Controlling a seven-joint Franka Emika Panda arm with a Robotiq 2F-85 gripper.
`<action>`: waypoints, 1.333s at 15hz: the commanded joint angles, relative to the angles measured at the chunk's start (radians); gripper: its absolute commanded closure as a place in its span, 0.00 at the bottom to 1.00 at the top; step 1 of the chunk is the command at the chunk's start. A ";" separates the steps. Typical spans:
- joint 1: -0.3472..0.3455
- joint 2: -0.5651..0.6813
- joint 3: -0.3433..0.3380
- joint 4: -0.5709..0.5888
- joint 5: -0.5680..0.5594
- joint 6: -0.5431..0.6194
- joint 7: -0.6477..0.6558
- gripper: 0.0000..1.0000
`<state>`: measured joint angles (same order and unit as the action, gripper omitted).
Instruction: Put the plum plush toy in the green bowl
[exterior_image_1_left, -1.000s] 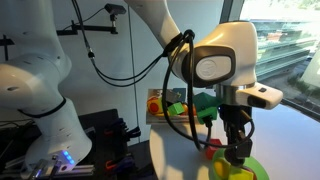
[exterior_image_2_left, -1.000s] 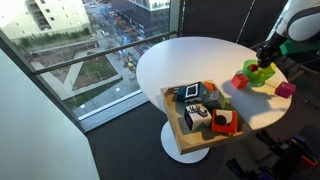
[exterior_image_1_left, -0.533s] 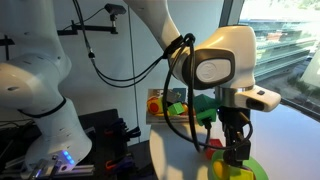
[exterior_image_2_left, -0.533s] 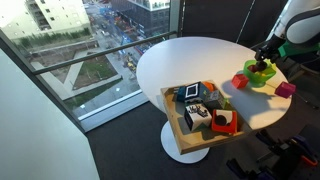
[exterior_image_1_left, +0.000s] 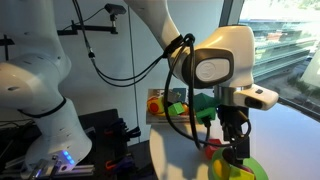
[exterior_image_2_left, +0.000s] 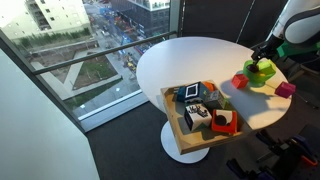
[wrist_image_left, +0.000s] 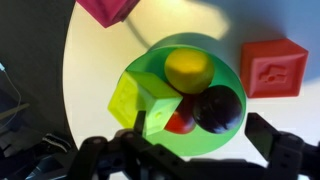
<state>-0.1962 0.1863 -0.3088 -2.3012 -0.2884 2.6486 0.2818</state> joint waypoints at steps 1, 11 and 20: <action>-0.005 -0.031 0.024 -0.013 0.065 -0.027 -0.069 0.00; -0.009 -0.118 0.090 -0.037 0.228 -0.215 -0.297 0.00; 0.002 -0.269 0.109 -0.071 0.255 -0.493 -0.445 0.00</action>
<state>-0.1961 -0.0091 -0.2051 -2.3458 -0.0444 2.2361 -0.1193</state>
